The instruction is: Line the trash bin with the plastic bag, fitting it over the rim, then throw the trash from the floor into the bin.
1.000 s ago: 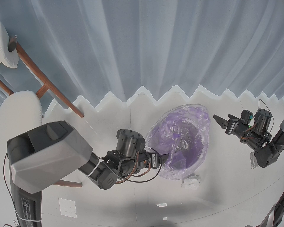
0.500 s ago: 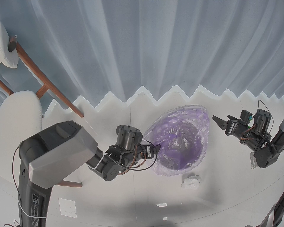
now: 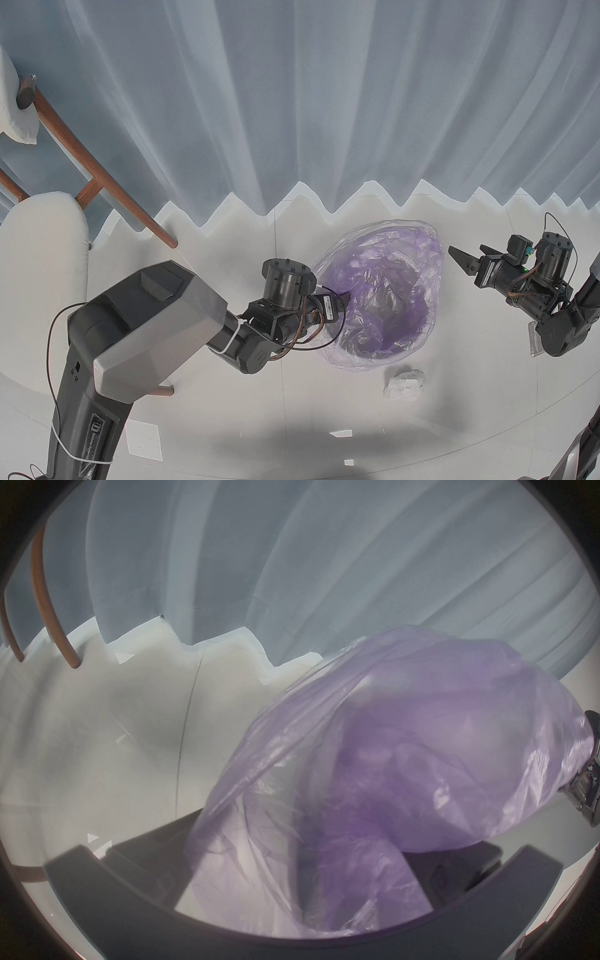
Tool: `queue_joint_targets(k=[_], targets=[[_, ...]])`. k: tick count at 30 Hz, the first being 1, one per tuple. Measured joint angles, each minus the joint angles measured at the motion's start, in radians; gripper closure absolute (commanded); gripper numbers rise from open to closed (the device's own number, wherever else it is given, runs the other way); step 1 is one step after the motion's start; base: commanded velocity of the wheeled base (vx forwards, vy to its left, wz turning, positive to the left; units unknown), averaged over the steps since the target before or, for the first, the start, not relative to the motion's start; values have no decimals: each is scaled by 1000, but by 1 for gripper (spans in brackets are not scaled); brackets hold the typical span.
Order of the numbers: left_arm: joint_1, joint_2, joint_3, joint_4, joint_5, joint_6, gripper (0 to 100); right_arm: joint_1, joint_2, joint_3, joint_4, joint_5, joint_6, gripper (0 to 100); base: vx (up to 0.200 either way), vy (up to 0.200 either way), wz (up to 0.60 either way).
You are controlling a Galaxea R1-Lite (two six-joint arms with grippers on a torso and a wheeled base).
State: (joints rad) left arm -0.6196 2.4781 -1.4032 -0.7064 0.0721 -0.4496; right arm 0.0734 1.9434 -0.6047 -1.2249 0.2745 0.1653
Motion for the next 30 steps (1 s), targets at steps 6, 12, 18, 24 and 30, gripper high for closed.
queue_joint_targets(k=[6,12,18,24,30], targets=[[-1,10,3,0,10,-2,100,-1,0,5,1,-1,7,0,0,0,0],[1,-24,44,-7,12,-17,100,13,-6,24,5,0,96,0,0,0,0],[6,-145,149,-11,14,-31,100,19,-45,68,12,20,214,0,0,0,0],[15,-292,296,-12,17,-28,100,21,-133,144,27,121,257,0,0,0,0],[21,-465,512,-27,13,-29,100,27,-304,233,101,320,412,0,0,0,0]])
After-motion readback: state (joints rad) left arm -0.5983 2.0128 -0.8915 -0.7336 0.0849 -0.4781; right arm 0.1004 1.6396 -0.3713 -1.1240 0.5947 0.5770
